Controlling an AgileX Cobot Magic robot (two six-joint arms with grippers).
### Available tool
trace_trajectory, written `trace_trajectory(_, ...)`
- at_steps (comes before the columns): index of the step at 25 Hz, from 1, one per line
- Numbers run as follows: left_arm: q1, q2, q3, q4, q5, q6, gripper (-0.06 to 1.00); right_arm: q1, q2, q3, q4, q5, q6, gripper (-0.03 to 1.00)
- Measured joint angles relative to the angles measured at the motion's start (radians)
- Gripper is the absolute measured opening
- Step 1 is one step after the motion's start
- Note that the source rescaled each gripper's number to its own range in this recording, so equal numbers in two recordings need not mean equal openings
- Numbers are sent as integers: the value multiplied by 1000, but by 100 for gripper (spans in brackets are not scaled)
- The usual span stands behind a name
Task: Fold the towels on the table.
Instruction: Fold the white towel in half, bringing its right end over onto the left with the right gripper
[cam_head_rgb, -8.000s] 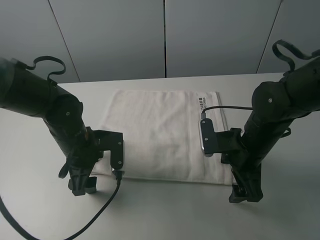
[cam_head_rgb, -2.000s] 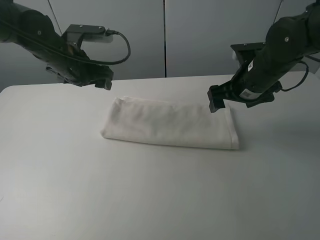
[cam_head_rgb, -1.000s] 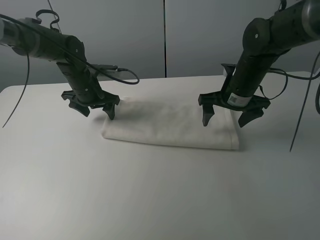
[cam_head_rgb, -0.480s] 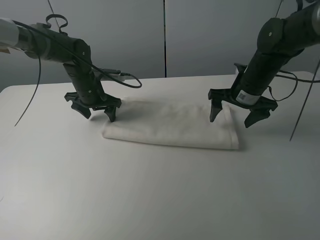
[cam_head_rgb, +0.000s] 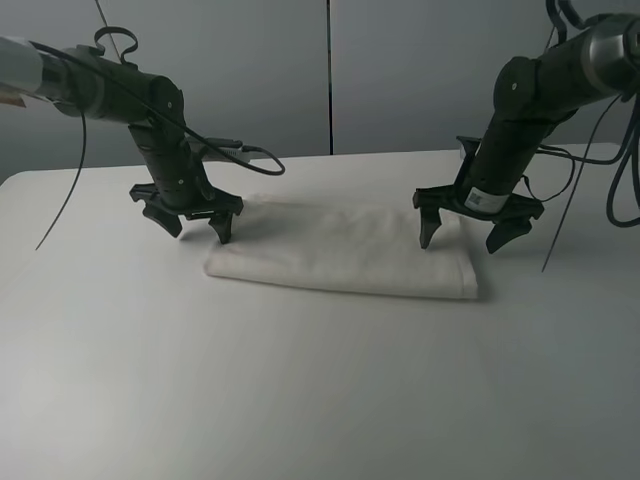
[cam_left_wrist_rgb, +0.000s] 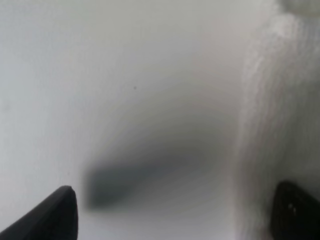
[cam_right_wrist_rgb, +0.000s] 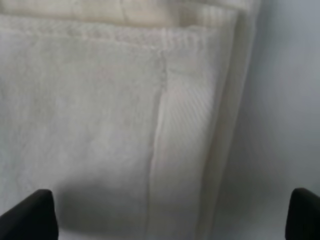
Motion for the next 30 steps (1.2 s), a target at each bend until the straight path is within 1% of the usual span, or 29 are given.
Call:
trace_trajectory(2, 0, 0, 0, 0, 1, 0, 99, 0, 4, 0, -26, 0, 7, 98)
trace_trajectory(15, 0, 0, -1, 0, 1, 22, 99, 0, 8, -2, -17, -7, 12, 98)
trace_trajectory(17, 0, 0, -1, 0, 1, 41, 99, 0, 8, -4, 0, -11, 12, 98)
trace_trajectory(23, 16, 6, -2, -83, -3, 164, 99, 0, 8, -6, 4, -19, 8, 98)
trace_trajectory(27, 31, 16, -4, -120, 1, 187, 99, 0, 8, -6, 4, -19, 8, 98)
trace_trajectory(30, 31, 20, -9, -122, 8, 198, 99, 0, 8, -6, 13, -19, 4, 98)
